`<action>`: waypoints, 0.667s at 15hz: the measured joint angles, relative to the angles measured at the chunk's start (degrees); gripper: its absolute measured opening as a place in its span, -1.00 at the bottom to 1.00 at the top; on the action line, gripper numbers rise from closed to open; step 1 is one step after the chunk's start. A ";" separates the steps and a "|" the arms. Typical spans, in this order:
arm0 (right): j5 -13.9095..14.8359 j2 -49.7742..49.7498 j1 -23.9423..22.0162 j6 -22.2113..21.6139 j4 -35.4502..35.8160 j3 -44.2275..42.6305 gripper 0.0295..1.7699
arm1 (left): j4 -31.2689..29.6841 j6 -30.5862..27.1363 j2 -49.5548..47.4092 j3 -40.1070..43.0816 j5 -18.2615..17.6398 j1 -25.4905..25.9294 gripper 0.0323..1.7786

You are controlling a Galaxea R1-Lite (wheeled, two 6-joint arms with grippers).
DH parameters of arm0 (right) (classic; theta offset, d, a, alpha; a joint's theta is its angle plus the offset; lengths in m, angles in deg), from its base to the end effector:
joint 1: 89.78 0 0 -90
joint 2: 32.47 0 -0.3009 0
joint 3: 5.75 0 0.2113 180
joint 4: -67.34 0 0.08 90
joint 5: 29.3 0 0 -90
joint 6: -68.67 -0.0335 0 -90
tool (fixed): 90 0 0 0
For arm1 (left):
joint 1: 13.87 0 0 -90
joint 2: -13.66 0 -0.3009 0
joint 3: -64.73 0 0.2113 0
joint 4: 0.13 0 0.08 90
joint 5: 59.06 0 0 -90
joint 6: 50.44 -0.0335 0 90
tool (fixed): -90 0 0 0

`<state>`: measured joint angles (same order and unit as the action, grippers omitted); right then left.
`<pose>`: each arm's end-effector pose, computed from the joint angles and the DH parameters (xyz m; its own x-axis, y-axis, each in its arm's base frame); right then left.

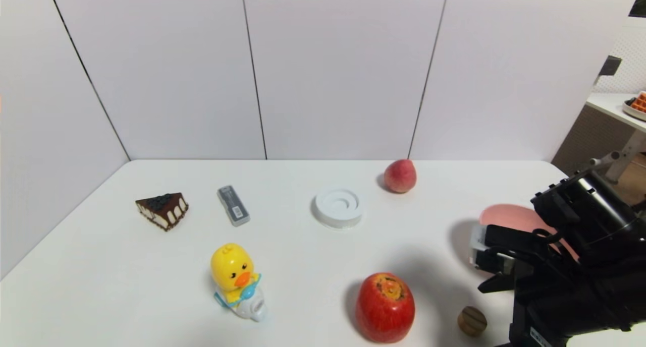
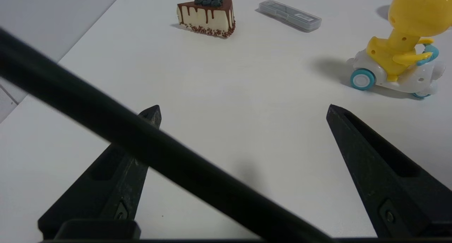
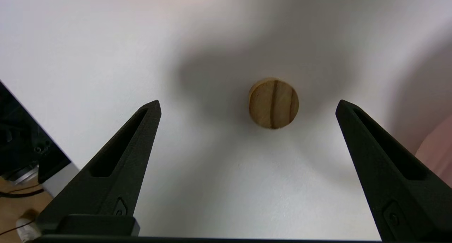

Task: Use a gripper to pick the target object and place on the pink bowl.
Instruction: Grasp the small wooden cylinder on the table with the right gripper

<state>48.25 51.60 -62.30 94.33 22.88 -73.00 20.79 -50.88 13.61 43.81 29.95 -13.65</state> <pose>0.1966 0.1104 0.1393 0.3168 0.4078 -0.8564 -0.8259 0.5625 -0.0377 0.0099 -0.0005 0.0755 0.9999 -0.0134 0.0009 0.0134 0.9999 0.0077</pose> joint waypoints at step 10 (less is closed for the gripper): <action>6.86 4.46 -0.09 0.00 2.83 1.04 0.93 | 0.00 0.02 0.00 0.00 0.02 0.00 0.90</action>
<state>55.12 56.06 -62.38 94.33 25.71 -71.97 20.79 -50.86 13.61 43.81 29.98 -13.65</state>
